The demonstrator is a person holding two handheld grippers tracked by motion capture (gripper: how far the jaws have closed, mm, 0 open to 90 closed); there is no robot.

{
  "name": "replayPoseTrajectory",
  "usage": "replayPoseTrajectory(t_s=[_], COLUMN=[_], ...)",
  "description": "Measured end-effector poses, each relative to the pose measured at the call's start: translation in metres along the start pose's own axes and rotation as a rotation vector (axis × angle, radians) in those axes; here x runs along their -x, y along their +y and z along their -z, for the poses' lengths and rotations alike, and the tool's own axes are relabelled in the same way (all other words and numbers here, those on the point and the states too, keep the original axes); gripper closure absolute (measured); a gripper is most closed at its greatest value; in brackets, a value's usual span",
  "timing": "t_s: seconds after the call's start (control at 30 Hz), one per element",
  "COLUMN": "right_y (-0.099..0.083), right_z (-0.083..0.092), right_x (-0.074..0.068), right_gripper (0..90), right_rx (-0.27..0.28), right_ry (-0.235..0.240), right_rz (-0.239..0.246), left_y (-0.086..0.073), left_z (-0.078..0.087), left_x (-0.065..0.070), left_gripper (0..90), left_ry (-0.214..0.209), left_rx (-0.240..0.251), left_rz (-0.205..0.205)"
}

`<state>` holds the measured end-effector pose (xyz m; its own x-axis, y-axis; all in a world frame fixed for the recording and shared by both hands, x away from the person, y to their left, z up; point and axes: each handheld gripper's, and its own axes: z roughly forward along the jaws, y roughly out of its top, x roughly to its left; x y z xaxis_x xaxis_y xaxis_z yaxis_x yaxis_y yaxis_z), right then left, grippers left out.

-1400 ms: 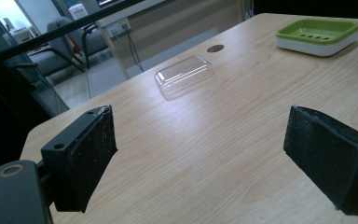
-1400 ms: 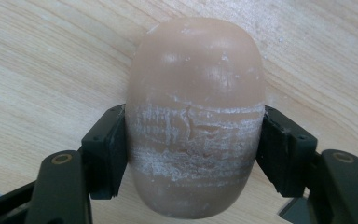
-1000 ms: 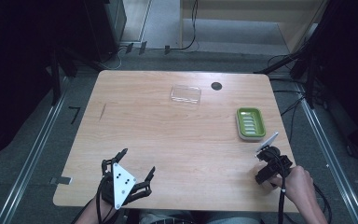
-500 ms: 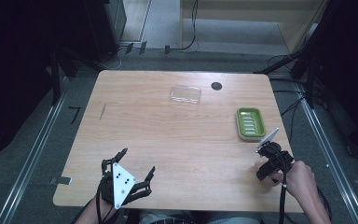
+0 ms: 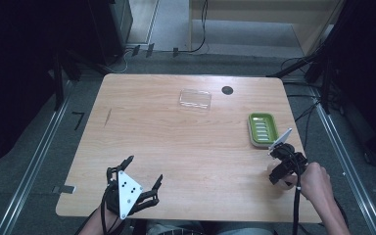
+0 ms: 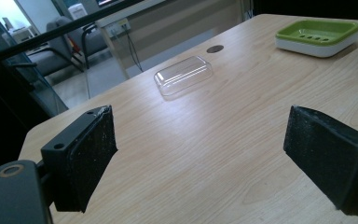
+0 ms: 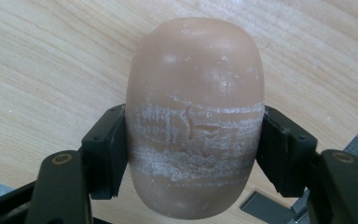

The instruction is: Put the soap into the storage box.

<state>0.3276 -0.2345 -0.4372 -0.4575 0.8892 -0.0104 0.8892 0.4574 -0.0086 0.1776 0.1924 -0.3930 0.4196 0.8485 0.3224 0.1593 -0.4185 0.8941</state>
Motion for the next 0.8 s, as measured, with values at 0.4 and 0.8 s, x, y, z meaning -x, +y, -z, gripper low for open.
replayPoseTrajectory(t_s=[0.4, 0.8], right_y=[0.01, 0.019], right_z=[0.003, 0.006], right_x=[0.003, 0.009], right_gripper=[33.5, 33.5], right_rx=[0.0, 0.007], right_ry=[0.006, 0.002], right_rz=[-0.005, -0.008], left_y=[0.0, 0.0], left_z=[0.0, 0.0], left_x=[0.0, 0.0], left_gripper=[9.8, 9.9], left_ry=[0.0, -0.001], left_rx=[-0.001, 0.0], left_rz=[0.0, -0.001])
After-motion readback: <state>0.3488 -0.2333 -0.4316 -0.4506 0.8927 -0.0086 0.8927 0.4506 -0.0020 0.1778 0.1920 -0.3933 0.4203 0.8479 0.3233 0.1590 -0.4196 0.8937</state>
